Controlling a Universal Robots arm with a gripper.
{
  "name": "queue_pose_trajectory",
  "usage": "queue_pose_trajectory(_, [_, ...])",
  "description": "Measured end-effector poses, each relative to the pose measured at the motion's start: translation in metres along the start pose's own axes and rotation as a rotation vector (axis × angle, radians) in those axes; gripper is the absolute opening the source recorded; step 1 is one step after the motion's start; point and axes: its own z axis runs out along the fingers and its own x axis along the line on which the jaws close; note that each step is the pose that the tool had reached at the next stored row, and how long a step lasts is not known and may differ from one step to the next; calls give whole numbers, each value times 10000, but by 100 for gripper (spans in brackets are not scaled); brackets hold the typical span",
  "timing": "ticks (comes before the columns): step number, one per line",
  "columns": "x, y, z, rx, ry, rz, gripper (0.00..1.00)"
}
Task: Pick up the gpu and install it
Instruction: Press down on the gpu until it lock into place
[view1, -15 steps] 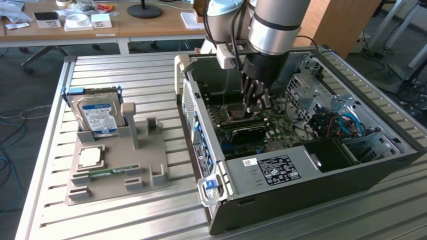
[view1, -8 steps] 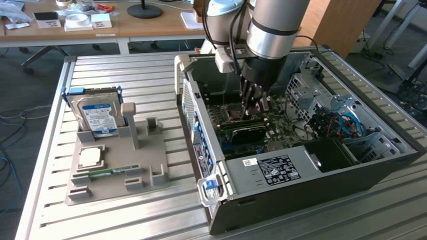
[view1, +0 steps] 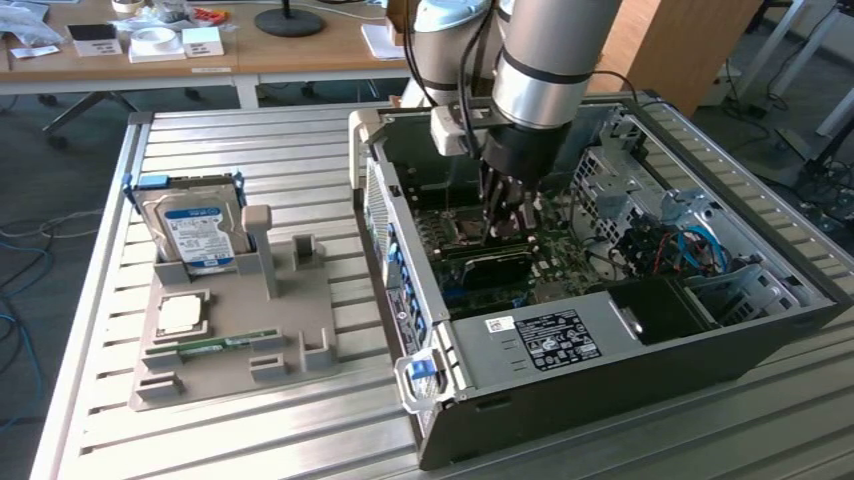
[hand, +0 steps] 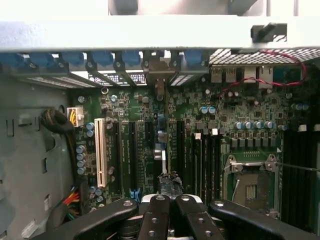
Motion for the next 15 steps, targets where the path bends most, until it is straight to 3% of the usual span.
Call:
queue_pose_trajectory(11, [6,-6,133,2,-1,47,11])
queue_pose_trajectory(15, [6,-5,134,1,2,48,11])
